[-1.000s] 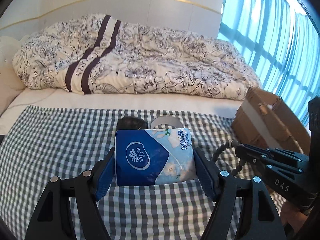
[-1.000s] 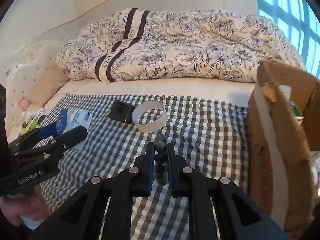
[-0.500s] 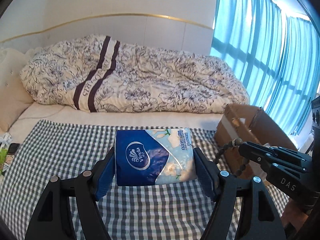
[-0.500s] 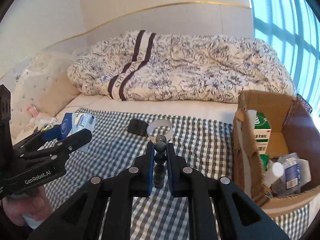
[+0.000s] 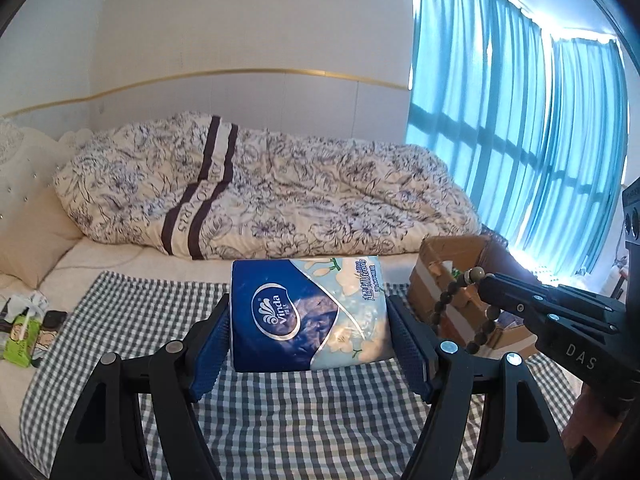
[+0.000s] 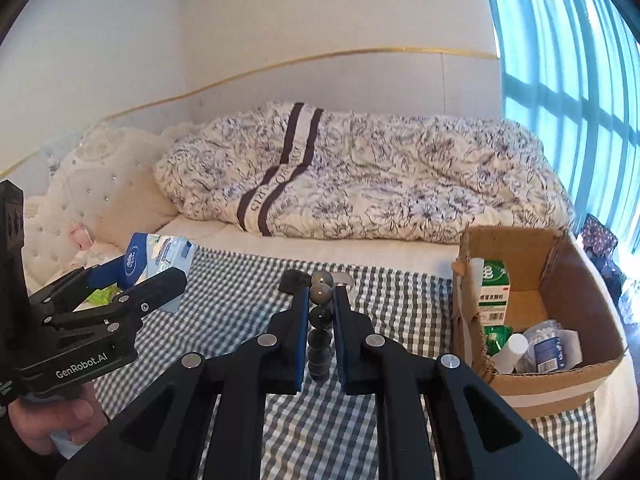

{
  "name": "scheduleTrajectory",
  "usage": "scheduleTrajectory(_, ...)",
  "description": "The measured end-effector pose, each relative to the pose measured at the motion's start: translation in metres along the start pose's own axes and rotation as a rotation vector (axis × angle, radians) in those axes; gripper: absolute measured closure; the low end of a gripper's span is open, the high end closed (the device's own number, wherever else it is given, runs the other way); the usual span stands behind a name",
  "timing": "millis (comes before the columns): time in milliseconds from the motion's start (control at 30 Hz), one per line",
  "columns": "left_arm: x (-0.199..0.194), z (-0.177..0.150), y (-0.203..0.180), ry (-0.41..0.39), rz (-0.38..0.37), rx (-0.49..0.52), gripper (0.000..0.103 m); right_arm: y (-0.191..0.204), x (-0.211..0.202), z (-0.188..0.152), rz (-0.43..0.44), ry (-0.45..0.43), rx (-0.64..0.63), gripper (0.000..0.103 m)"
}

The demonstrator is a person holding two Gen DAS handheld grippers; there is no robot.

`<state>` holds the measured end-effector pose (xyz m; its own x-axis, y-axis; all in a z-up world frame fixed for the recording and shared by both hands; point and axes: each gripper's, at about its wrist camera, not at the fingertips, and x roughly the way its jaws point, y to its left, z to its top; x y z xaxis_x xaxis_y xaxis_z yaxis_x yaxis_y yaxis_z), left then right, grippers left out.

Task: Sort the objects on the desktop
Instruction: 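Lift and carry the tissue pack and bead bracelet over the cardboard box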

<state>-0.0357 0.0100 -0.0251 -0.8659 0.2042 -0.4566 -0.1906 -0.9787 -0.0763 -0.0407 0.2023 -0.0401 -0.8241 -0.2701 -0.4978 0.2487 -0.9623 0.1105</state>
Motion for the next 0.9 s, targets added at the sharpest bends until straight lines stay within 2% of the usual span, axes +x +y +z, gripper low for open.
scheduleTrajectory(233, -0.031, 0.007, -0.004, -0.041, -0.003, 0.014, 0.028, 0.007, -0.039, 0.009, -0.009, -0.067, -0.009, 0.092)
scheduleTrajectory(500, -0.053, 0.013, -0.011, -0.077, -0.002, 0.014, 0.028, 0.011, -0.062, 0.016, -0.011, -0.106, -0.020, 0.092)
scheduleTrajectory(900, -0.054, 0.020, -0.029, -0.091, -0.020, 0.017, 0.028, -0.008, -0.081, 0.016, -0.040, -0.129, -0.011, 0.092)
